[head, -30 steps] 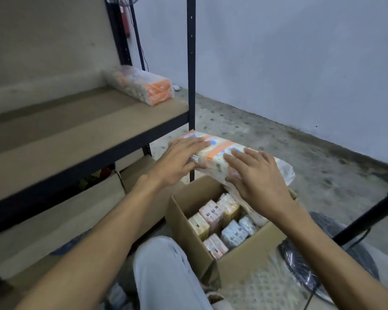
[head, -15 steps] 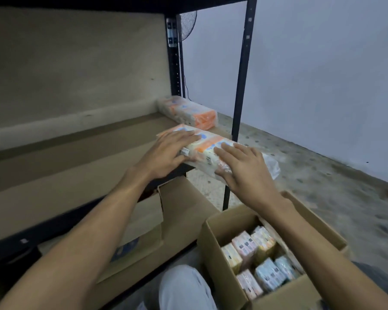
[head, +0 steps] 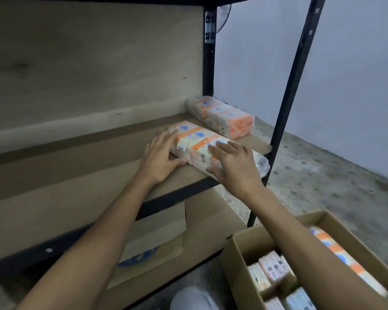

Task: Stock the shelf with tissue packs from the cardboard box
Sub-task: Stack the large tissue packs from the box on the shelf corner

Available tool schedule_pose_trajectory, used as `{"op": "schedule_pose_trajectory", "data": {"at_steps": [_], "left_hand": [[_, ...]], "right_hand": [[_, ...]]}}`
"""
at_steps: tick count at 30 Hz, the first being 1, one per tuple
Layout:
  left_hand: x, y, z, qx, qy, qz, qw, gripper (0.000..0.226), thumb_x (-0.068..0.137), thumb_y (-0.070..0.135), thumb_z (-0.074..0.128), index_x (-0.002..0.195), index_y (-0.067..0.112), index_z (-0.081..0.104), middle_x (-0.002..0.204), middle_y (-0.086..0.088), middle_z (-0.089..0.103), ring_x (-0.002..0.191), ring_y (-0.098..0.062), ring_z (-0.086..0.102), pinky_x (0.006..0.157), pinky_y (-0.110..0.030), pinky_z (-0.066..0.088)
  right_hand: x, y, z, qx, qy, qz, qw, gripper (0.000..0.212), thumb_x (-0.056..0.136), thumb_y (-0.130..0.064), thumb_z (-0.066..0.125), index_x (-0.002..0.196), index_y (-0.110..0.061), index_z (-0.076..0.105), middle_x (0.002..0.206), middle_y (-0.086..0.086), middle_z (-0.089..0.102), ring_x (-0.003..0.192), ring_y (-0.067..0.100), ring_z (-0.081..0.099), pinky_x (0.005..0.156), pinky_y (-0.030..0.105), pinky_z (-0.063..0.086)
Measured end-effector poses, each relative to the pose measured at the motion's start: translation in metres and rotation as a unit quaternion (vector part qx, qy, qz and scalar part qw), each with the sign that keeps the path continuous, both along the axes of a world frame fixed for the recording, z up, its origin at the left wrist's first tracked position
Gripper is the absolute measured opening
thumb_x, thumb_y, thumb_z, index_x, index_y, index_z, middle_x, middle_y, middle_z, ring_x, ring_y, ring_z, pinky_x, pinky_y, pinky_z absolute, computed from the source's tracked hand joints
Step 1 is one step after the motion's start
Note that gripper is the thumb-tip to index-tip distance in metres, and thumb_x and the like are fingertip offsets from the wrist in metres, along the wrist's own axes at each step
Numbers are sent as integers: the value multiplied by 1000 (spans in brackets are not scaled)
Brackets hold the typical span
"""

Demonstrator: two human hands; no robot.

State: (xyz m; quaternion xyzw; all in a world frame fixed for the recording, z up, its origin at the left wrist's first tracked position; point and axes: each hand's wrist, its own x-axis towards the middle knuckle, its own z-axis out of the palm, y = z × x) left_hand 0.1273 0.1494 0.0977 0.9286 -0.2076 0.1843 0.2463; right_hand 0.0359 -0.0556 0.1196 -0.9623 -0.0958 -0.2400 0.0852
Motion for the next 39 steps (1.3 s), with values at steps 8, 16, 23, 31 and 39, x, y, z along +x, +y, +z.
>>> {"op": "schedule_pose_trajectory", "data": {"at_steps": [8, 16, 23, 31, 39], "left_hand": [[-1, 17, -22, 102, 136, 90, 981, 68, 92, 61, 37, 148, 24, 28, 157, -4, 26, 143, -25, 23, 117, -48, 15], [-4, 10, -22, 115, 133, 102, 979, 60, 94, 59, 32, 146, 29, 33, 157, -1, 25, 145, -21, 20, 118, -48, 8], [-7, 9, -21, 115, 134, 105, 979, 60, 94, 59, 32, 145, 28, 34, 157, 0, 25, 145, -21, 21, 118, -48, 8], [-7, 9, -20, 119, 132, 106, 978, 61, 93, 61, 32, 146, 29, 34, 156, 0, 27, 144, -21, 23, 118, -49, 11], [-6, 9, -19, 115, 130, 106, 979, 60, 93, 59, 34, 145, 28, 36, 156, 0, 28, 143, -21, 24, 118, -48, 11]], "right_hand": [[26, 17, 6, 35, 38, 21, 998, 65, 80, -45, 64, 137, -21, 44, 146, 8, 41, 136, 30, 31, 112, 42, 19], [20, -7, -18, 20, 8, 30, 999, 80, 72, -62, 64, 140, -27, 41, 151, 3, 36, 143, 27, 23, 118, 46, 13], [30, 0, -22, 61, -40, 44, 996, 53, 82, -36, 68, 130, -22, 52, 140, 8, 49, 134, 31, 36, 113, 47, 19], [41, 2, -15, 91, -29, 49, 994, 46, 88, -33, 62, 132, -20, 53, 140, 7, 51, 133, 29, 37, 111, 47, 22], [55, -3, -1, 102, -70, 61, 990, 42, 87, -29, 64, 127, -19, 57, 133, 7, 57, 128, 29, 44, 108, 50, 27]]}}
